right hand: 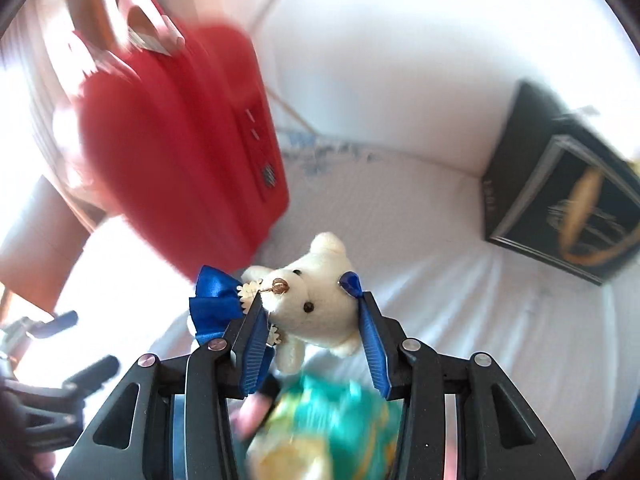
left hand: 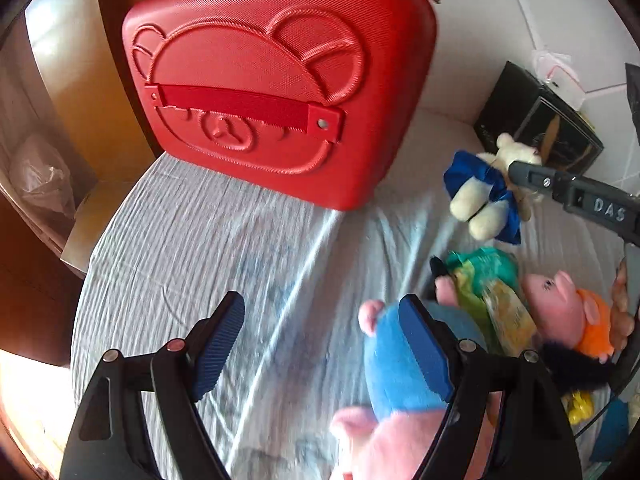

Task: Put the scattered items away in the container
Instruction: 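Grasp the white bear with the right tool while the left tool approaches the white medicine box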

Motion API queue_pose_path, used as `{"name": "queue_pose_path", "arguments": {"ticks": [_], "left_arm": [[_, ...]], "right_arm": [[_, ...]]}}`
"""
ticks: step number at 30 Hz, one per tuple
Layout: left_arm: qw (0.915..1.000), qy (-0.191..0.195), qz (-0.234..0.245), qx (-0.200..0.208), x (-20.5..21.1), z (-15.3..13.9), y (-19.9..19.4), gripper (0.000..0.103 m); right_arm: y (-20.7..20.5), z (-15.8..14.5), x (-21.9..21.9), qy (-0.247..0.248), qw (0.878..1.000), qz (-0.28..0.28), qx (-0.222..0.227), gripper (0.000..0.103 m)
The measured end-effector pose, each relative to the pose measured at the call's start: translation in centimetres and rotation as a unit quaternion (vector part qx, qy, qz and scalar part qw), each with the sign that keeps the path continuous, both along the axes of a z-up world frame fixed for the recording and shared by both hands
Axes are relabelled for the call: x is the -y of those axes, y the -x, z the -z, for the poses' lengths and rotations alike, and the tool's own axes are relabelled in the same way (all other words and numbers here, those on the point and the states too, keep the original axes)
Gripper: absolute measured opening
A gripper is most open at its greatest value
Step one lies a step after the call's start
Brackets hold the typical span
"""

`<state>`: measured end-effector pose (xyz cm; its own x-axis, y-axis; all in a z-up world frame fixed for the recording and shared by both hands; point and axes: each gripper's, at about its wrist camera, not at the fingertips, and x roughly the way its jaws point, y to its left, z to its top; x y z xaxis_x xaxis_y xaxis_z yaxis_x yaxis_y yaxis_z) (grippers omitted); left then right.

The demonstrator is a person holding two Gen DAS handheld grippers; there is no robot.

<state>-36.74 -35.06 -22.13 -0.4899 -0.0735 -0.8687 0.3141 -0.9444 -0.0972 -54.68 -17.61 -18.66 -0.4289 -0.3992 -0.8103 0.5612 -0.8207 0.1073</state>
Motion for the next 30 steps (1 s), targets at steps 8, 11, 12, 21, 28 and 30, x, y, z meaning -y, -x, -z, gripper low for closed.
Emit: {"name": "queue_pose_path", "arguments": {"ticks": [8,11,12,21,28,30], "left_arm": [[0.9991,0.029,0.028,-0.011,-4.8,-0.6,-9.9,0.080],[0.9991,0.026,0.020,-0.025,-5.6,-1.8,-12.0,0.080],[0.9992,0.020,0.021,-0.029,-5.9,-2.3,-12.4,0.080],[0.9965,-0.013,0.082,-0.005,-15.7,-0.2,-14.8,0.075],[0.9972,-0.040,0.046,0.044,-21.3,5.4,-14.9,0.062],[0.9971,-0.031,0.037,0.060,-22.4,7.1,-14.7,0.057]], "right_arm": [[-13.5,-6.4,-7.2,0.037,0.999,0.002,-0.038,0.043],[-17.0,-5.0,-9.8,0.028,0.999,0.026,-0.016,0.043],[-17.9,-4.3,-10.6,0.027,0.999,0.034,-0.007,0.043],[-24.2,0.6,-18.4,0.001,0.995,0.090,0.029,0.043],[-26.4,3.0,-22.9,-0.026,0.993,0.113,0.036,0.043],[-26.8,4.1,-24.3,-0.031,0.992,0.113,0.046,0.043]]}}
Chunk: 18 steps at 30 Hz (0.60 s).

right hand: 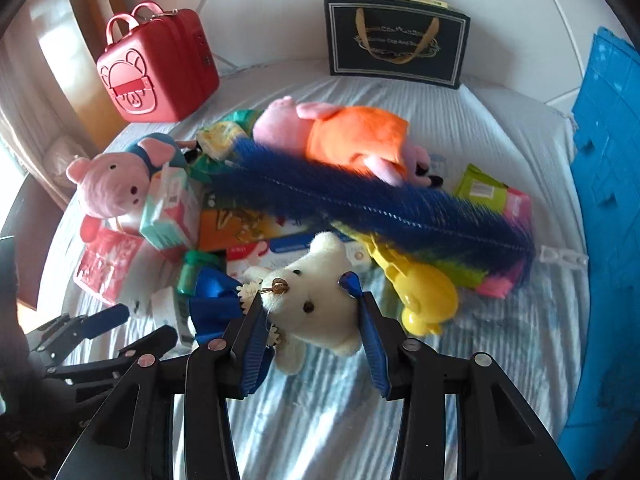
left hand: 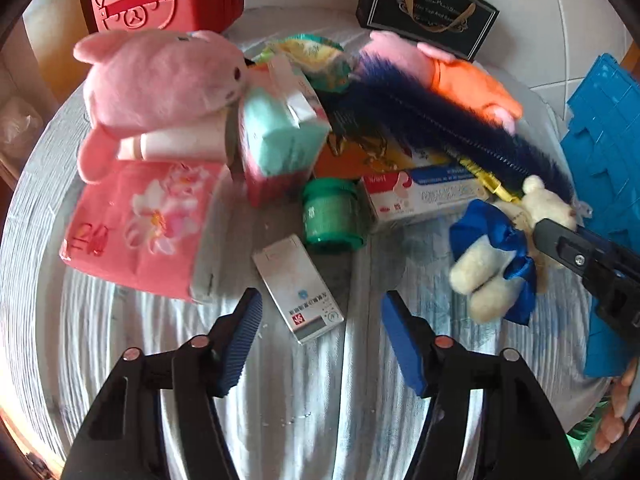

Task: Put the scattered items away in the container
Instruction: 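Grasp the white bear with the right tool while the left tool approaches the white medicine box, then grasp the white medicine box with the left tool and lift it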

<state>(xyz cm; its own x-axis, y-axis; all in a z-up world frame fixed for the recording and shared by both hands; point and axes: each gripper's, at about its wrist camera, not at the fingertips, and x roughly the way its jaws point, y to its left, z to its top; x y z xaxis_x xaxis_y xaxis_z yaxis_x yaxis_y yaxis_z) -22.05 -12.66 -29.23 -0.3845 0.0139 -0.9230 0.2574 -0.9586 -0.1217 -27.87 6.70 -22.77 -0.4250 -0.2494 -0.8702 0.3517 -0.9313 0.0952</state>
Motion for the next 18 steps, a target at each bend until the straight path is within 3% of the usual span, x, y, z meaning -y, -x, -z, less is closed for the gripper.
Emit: {"name": "queue_pose_path", "arguments": {"ticks": [3,6,8,9,11,18], "left_arm": [[0.9995,0.002,-0.025,0.021,-0.5,2.4,0.3,0.057],[0.9984,0.047,-0.031,-0.003,-1.4,2.8,0.1,0.057],[0.9979,0.053,-0.033,-0.014,-1.8,3.0,0.0,0.050],[0.9978,0.054,-0.034,-0.018,-1.9,3.0,-0.1,0.041],[0.9979,0.053,-0.033,-0.020,-2.1,3.2,-0.3,0.039],[0.9959,0.069,-0.039,-0.043,-2.9,1.6,-1.4,0.038]], "right_arm": [[-0.3,1.8,-1.5,-0.006,1.000,0.000,0.010,0.043],[-0.4,3.8,-2.3,-0.009,1.000,-0.003,0.021,0.043],[-0.7,5.0,-2.7,-0.007,1.000,-0.008,0.027,0.043],[-0.8,5.4,-2.8,-0.005,1.000,-0.011,0.029,0.043],[-1.1,6.0,-3.1,-0.002,0.999,-0.016,0.032,0.045],[-1.7,6.3,-4.4,0.024,0.999,-0.024,0.027,0.063]]}}
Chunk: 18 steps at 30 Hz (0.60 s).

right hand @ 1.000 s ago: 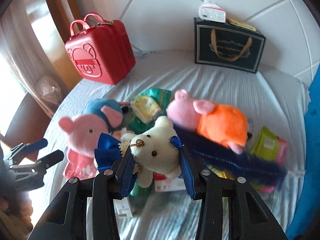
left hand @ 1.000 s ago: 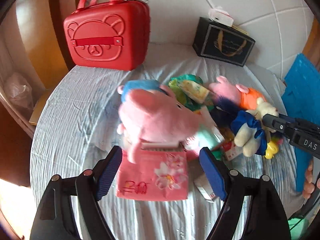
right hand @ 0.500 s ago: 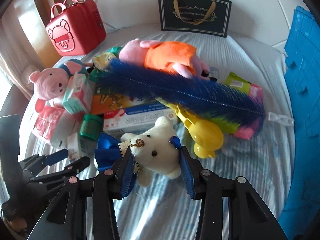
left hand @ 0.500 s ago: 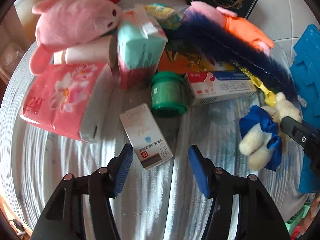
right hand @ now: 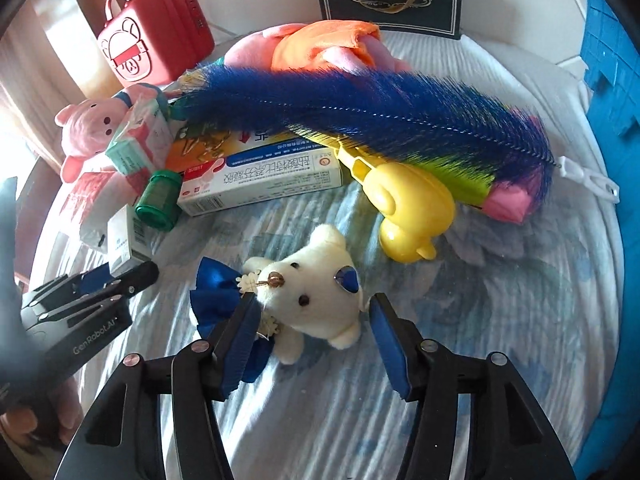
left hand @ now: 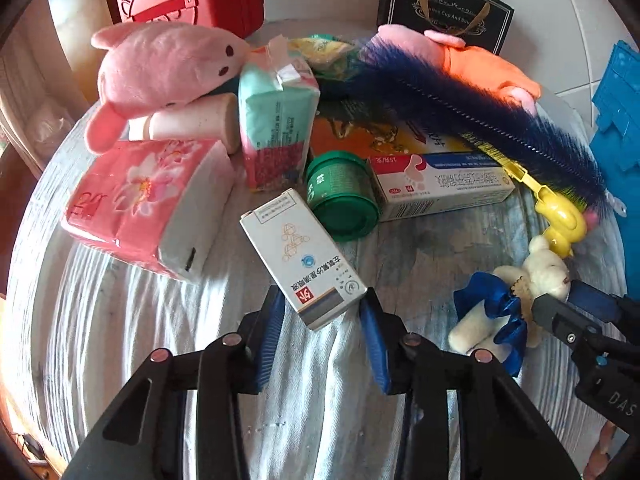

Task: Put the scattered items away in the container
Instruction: 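Grasp the white medicine box with the left tool and lift it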

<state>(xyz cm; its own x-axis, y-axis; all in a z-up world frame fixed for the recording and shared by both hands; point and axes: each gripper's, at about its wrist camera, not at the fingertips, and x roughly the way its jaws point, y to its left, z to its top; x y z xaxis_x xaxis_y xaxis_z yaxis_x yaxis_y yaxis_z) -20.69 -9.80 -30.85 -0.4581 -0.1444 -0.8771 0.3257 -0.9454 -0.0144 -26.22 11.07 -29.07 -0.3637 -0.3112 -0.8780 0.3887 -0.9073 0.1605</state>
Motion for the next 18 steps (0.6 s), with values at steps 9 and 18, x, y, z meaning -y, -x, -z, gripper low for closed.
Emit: {"name": "queue_pose_path", "arguments": {"ticks": [9,18], "left_arm": [[0.9987,0.020,0.041,-0.021,-1.4,-3.9,-1.8,0.033],[0.9911,0.035,0.071,-0.108,-0.5,-11.5,-5.7,0.031]], "right_arm": [[-1.5,-2.7,0.8,0.013,0.999,-0.007,-0.034,0.042],[-6.5,-10.6,2.0,0.031,0.993,0.019,-0.115,0.042]]}}
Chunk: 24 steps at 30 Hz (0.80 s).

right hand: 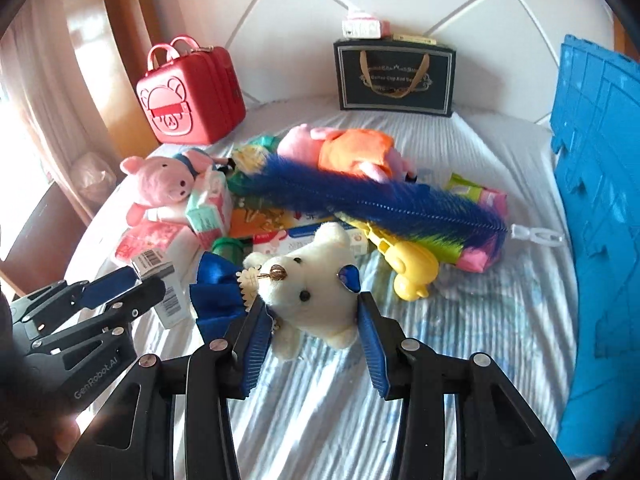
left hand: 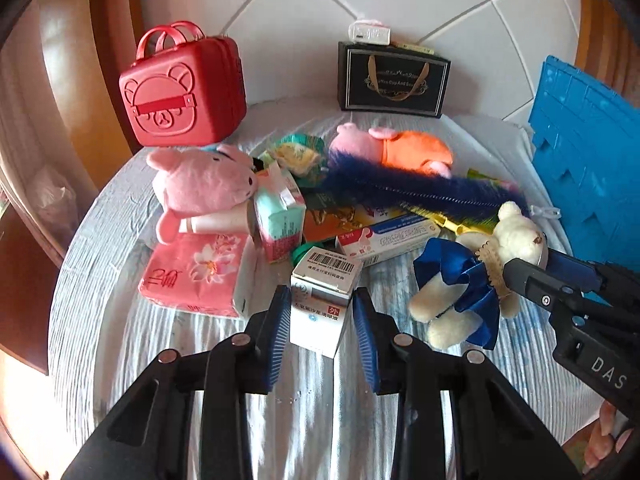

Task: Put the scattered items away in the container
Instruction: 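Grasp the white medicine box with the left tool and lift it, then carry the white bear and white medicine box over the blue crate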

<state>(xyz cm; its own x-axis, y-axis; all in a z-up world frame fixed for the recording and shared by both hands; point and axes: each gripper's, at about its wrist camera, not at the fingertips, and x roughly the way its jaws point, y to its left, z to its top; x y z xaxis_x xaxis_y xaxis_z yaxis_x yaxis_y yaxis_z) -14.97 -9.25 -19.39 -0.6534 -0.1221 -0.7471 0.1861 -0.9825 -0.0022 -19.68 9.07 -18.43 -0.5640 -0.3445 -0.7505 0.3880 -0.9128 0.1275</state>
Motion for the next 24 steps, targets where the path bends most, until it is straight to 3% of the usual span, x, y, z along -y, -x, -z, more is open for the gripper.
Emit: {"name": "queue_pose_path", "arguments": {"ticks": [11,24], "left_arm": [[0.9959,0.007,0.043,-0.080,-0.6,-6.1,-3.3,0.031],[0.9843,0.003,0.095,-0.149,-4.4,-11.9,-4.3,0.031]], "right_arm": [[-4.8,-8.0,0.3,0.001,0.995,0.036,-0.092,0.042],[-7.9,-14.6,-2.9,-0.004,0.982,0.087,-0.168,0.042]]}}
